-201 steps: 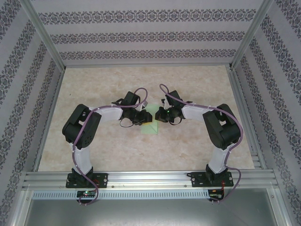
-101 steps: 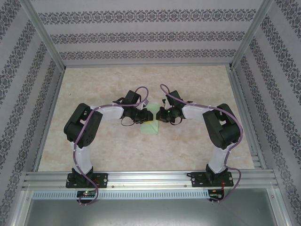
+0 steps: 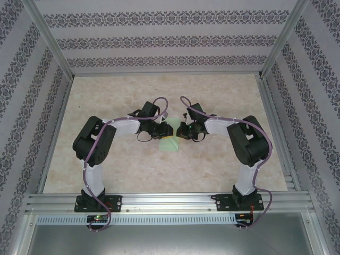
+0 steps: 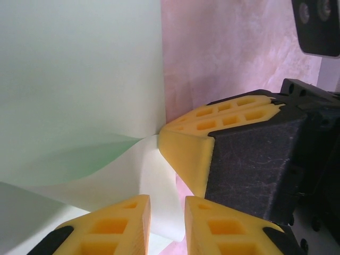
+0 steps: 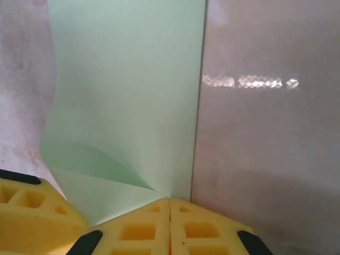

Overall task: Fold a paper plane with a square sheet of paper (pick it up from the middle)
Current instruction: Fold the triangle a second time at the center of the table.

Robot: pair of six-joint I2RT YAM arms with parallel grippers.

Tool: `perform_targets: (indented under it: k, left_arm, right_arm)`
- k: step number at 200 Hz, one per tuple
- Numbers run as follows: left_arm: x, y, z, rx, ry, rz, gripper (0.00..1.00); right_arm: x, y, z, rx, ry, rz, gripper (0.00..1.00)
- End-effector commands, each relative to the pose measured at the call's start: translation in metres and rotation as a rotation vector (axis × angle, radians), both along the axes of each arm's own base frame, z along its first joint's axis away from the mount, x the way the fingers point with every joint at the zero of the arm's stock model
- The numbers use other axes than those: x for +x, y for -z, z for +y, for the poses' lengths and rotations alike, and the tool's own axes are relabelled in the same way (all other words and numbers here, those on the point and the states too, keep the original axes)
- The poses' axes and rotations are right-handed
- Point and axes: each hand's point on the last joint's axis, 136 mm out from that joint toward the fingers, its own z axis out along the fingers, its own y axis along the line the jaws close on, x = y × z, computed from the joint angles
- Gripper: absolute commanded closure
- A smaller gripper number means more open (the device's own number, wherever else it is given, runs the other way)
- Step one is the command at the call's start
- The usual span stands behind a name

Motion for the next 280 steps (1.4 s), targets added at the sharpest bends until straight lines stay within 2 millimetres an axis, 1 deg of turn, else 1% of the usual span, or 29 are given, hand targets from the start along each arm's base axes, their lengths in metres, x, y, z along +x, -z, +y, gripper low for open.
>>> perform_targets:
  k: [1,78,124,165,176,280]
  left_arm:
    - [0.002,0.006,-0.003,0.017,0.017,-0.004,0.75]
    - [0.000,0.016,0.001,0.043,0.012,0.020,0.75]
    - [0.000,0.013,-0.001,0.033,0.015,0.016,0.75]
    - [0.003,0.003,-0.001,0.022,0.009,-0.016,0.76]
    - [0.003,0.004,-0.001,0.025,0.007,-0.019,0.76]
    - [-0.009,0.030,0.004,0.074,0.006,0.049,0.80]
  right_arm:
    - [0.012,-0.004,0.000,-0.001,-0.009,-0.034,0.92]
    - [0.012,0.000,-0.001,-0.009,-0.012,-0.028,0.92]
    - [0.013,0.001,-0.001,-0.015,-0.011,-0.030,0.92]
    - [0.014,0.004,-0.003,-0.027,-0.004,-0.030,0.93]
    - [0.014,0.005,-0.003,-0.030,-0.002,-0.029,0.93]
    - [0.013,0.012,-0.010,-0.064,0.023,-0.007,0.95]
